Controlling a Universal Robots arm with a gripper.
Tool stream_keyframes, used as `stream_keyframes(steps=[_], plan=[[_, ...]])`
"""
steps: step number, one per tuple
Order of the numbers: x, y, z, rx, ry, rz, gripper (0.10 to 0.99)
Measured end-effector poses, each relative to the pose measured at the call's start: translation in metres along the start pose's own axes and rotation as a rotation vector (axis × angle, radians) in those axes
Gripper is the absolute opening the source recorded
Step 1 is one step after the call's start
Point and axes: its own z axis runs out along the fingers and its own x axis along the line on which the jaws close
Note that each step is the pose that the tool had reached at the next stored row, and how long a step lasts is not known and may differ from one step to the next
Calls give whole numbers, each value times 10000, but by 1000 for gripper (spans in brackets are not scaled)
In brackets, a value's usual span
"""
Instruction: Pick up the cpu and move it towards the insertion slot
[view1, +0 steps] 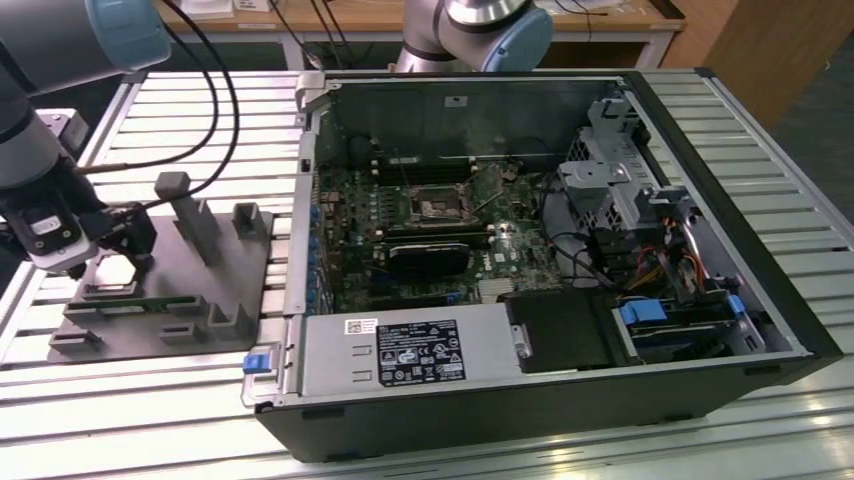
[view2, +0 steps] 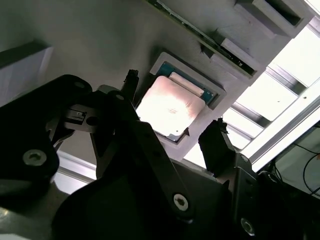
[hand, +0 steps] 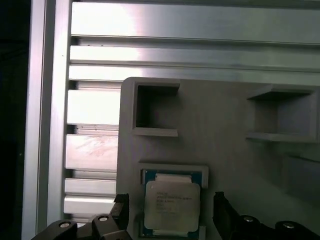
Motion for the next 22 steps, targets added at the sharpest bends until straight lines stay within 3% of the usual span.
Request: stream_keyframes(steps=[5, 6, 8, 9, 16, 18, 19, 22], plan=[[0, 5, 35, 0, 1, 3, 749], [0, 5, 39, 1, 2, 3, 686], [0, 5, 47, 1, 2, 7, 686], [0, 5, 51, 1, 1, 15, 620], [0, 5, 60, 0, 0, 62, 620], [-1, 5, 60, 0, -1, 63, 600], [-2, 6, 60, 0, -1, 64, 545], [-7, 5, 60, -1, 0, 63, 545]])
